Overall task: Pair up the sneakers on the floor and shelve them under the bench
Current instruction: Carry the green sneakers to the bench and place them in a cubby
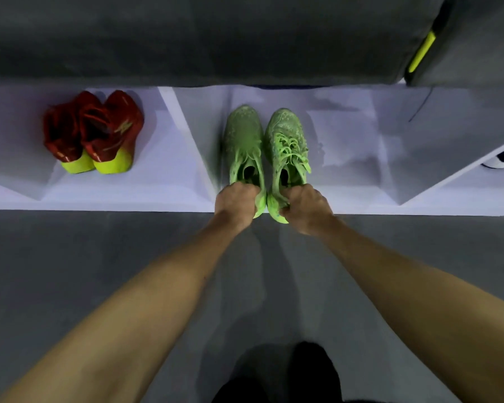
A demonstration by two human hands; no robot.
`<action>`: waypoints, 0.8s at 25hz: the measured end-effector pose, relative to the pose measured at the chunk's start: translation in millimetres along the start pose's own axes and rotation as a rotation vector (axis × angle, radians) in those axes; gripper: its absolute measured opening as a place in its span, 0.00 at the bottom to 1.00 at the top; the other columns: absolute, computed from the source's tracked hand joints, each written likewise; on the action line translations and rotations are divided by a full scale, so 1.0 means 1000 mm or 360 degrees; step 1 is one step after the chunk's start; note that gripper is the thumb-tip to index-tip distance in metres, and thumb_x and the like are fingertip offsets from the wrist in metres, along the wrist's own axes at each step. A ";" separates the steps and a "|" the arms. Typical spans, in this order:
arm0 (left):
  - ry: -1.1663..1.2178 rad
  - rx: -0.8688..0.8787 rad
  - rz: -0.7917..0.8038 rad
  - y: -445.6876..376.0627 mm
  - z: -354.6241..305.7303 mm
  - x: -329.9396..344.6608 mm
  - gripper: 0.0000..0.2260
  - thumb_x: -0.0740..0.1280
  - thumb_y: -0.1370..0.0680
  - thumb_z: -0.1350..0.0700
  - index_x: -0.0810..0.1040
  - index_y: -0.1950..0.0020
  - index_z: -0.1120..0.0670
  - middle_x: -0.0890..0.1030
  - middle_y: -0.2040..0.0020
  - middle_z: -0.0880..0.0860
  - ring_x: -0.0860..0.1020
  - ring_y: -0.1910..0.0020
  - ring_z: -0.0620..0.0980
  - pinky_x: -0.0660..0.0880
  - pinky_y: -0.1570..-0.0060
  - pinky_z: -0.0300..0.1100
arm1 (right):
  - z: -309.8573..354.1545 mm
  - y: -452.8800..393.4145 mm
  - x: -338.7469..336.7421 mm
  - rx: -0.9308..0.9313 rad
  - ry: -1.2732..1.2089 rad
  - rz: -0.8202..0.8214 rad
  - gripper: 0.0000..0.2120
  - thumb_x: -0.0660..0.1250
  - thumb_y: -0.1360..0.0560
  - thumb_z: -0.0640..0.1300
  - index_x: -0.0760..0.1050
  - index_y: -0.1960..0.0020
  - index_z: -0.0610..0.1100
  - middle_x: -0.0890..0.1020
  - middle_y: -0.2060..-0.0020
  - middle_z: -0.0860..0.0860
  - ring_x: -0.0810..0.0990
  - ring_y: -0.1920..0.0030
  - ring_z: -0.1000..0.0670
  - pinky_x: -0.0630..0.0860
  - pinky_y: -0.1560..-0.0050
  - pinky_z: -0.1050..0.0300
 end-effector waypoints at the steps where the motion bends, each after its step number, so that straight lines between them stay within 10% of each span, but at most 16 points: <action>1: 0.0012 -0.0002 -0.0010 -0.011 0.002 0.000 0.07 0.67 0.24 0.60 0.79 0.46 0.54 0.81 0.47 0.58 0.79 0.46 0.60 0.75 0.52 0.47 | 0.000 -0.011 -0.001 0.0015 -0.0018 -0.0018 0.14 0.64 0.24 0.42 0.77 0.40 0.46 0.78 0.46 0.40 0.78 0.44 0.37 0.75 0.48 0.52; 15: 0.0004 -0.0021 -0.0157 -0.119 0.023 -0.012 0.14 0.63 0.21 0.61 0.72 0.35 0.54 0.74 0.36 0.55 0.74 0.37 0.58 0.73 0.51 0.48 | 0.001 -0.127 -0.011 0.0028 0.0102 -0.0150 0.16 0.66 0.24 0.40 0.72 0.37 0.45 0.76 0.39 0.44 0.77 0.39 0.41 0.75 0.45 0.52; 20: -0.0111 0.0023 0.0132 -0.093 0.023 -0.006 0.41 0.73 0.27 0.56 0.51 0.21 0.53 0.52 0.21 0.51 0.54 0.23 0.52 0.67 0.35 0.52 | -0.007 -0.101 -0.006 -0.0108 -0.0080 -0.0075 0.37 0.72 0.28 0.45 0.57 0.25 0.49 0.57 0.23 0.51 0.55 0.24 0.47 0.67 0.31 0.48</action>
Point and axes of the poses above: each hand's wrist, its own y-axis away from the middle knuckle, its own x-axis out of the palm, z = x × y, the point moved 7 cm from there along -y, towards the middle knuckle
